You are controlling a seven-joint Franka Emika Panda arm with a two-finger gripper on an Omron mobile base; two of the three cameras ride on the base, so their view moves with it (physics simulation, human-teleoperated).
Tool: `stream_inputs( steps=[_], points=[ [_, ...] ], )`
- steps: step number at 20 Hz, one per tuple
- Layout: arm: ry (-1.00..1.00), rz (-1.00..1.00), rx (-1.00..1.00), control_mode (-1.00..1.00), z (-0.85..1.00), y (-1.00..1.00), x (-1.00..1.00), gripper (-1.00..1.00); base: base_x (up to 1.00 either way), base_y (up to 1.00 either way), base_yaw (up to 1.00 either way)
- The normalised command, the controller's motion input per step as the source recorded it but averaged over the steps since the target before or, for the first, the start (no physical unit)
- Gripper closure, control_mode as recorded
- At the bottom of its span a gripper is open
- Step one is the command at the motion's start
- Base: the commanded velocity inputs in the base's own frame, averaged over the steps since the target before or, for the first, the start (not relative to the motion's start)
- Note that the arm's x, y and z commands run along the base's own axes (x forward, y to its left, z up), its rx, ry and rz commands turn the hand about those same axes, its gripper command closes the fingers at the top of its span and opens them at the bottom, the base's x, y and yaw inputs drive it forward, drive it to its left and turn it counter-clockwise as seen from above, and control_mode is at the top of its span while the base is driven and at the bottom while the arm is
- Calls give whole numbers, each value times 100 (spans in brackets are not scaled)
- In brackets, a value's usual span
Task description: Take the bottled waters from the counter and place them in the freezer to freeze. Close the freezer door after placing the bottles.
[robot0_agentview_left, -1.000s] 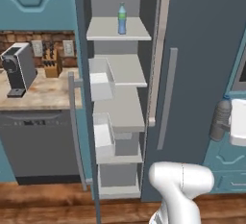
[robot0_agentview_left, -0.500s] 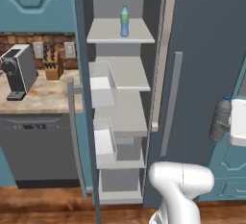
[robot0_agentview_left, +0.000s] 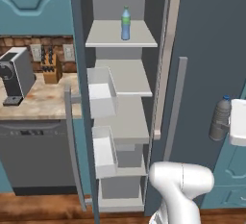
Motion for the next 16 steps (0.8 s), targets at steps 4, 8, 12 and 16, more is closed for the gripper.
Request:
stream_inputs(
  steps=[4, 8, 12, 16],
  points=[
    [0, 0, 0, 100, 0, 0, 0, 100, 17, 21, 0],
    [0, 0, 0, 100, 0, 0, 0, 100, 24, 33, 0],
    [0, 0, 0, 100, 0, 0, 0, 100, 34, 30, 0],
    [0, 0, 0, 100, 0, 0, 0, 100, 31, 20, 0]
  ],
)
